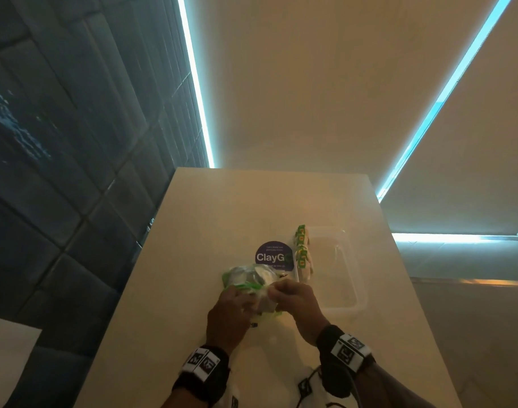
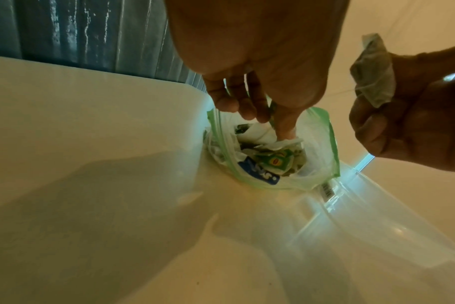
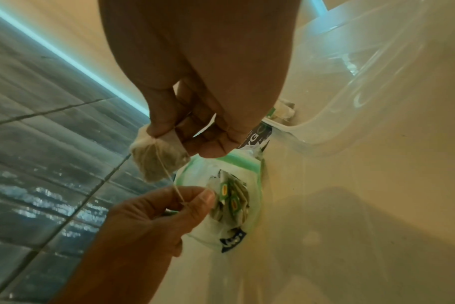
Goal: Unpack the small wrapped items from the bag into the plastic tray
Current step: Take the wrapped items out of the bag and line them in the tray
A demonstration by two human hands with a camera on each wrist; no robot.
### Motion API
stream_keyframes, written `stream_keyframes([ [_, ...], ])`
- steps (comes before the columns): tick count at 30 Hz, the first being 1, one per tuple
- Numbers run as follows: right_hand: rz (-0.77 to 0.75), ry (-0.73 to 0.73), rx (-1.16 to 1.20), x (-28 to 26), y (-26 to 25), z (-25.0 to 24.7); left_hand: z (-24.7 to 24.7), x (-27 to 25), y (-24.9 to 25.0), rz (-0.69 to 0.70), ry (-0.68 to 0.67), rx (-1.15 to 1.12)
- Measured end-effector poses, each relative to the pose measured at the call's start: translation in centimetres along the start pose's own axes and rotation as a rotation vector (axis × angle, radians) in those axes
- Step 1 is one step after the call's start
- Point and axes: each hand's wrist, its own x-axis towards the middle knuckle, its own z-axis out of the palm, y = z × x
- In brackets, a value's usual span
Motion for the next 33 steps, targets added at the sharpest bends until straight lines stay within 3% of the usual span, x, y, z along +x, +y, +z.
stream_keyframes([
  [8, 0.073, 0.073, 0.220, 0.6, -0.8, -0.5, -0.6, 0.0, 0.1, -0.060, 0.039, -0.320],
  [11, 0.086, 0.090, 0.259, 0.7, -0.9, -0.6, -1.3, -0.2, 0.1, -0.058, -0.039, -0.393],
  [17, 0.095, 0.119, 0.281, 1.2, -1.1, -1.0, -2.6, -0.1, -0.9, -0.066, -0.131, -0.397],
  [22, 0.025, 0.190, 0.130, 1.3, -1.5, -1.3, -4.5, -0.2, -0.2, -0.059, -0.136, -0.365],
  [28, 0.012, 0.182, 0.140, 1.3, -2.1, -1.2, -6.2, -0.6, 2.3, -0.087, -0.402, -0.659],
  [33, 0.000, 0.124, 0.268, 1.2, -3.4, -0.9, -5.9, -0.6, 2.5, -0.101, -0.495, -0.741],
])
